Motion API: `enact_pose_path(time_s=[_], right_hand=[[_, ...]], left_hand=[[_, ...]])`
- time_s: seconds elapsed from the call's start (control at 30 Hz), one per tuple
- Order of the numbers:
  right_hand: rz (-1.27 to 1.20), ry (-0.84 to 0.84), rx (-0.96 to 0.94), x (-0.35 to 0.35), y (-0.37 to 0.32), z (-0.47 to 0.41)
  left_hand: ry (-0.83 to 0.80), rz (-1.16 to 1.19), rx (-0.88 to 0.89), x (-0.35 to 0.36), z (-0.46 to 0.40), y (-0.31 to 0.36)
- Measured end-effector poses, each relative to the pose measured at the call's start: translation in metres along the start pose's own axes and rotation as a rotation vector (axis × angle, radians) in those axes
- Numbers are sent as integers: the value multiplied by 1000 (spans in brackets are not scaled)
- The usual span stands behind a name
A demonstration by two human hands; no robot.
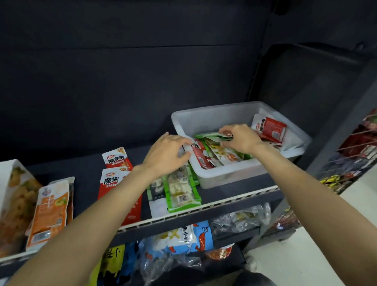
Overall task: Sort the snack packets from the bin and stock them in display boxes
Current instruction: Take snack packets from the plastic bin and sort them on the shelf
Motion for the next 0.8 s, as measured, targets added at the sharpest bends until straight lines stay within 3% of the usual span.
enact_pose_path(time_s=[0.23,0.3,0.43,0.63,0.7,0.8], right_hand=[[-69,-281,45,44,-18,-49],[29,-336,37,55,-19,-53],[263,-210,-82,39,-28,-53],[162,-247,-152,30,-17,-23],[64,-111,-159,14,-12,-12],[-274,443,-176,-44,-11,26]], left_hand=[[-25,-124,49,3,-11,-7],[-23,-129,50,5,-10,-7],[-6,-170,53,3,-13,-6],[13,-176,5,2,-13,-5],[-21,-115,-42,3,-14,-9],[-32,194,-142,0,-13,-14]])
Point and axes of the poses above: each hand's wrist, its own z-axis away from the middle knuckle, its own x-axis out of the palm, y = z × x, the point moved 8 cm from there along -z, towards the middle knuckle, and after that the axes turned 5 degrees about -x, right-handed, at the moved point
